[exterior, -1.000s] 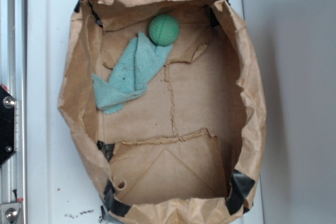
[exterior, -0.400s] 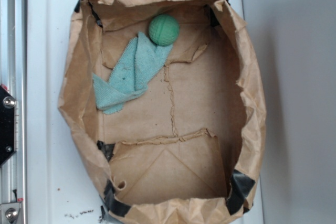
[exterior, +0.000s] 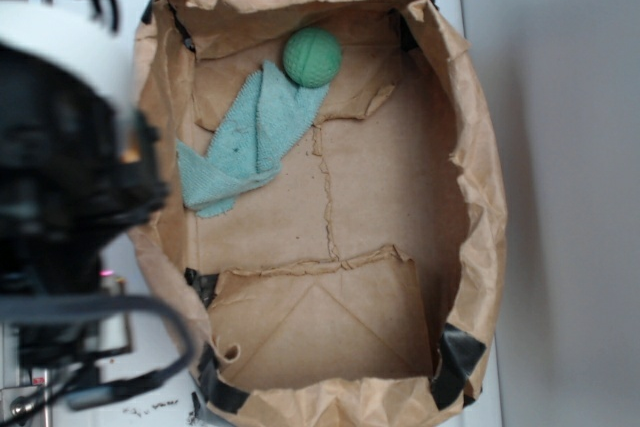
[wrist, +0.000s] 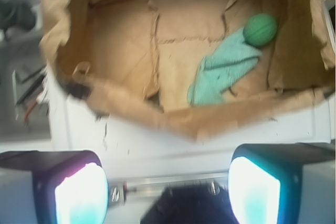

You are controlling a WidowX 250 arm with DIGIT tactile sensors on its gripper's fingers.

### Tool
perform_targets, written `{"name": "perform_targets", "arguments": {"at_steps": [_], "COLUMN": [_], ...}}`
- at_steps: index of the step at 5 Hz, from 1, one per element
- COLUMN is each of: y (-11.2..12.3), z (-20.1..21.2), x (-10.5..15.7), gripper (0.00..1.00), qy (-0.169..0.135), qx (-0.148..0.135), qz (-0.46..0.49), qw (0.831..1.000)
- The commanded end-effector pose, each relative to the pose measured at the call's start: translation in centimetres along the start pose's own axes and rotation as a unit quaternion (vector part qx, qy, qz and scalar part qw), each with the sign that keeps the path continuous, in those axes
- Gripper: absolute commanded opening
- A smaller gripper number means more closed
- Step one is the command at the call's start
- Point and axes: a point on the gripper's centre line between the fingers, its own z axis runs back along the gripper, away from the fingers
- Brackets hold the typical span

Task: Grab the blue cloth.

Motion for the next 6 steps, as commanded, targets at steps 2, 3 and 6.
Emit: {"name": "perform_targets", "arguments": {"at_steps": [2, 3, 6], "y": [1.8, 2.7, 3.4], "z": [-6.4, -8.5, -10.5], "x": [4.4, 4.9, 4.9], "gripper": [1.0, 1.0, 1.0], "qy": [-0.037, -0.035, -0.028], "qx": [0.058, 0.077, 0.095], "qz": [-0.011, -0.007, -0.003], "qw": [0.998, 0.996, 0.995]}}
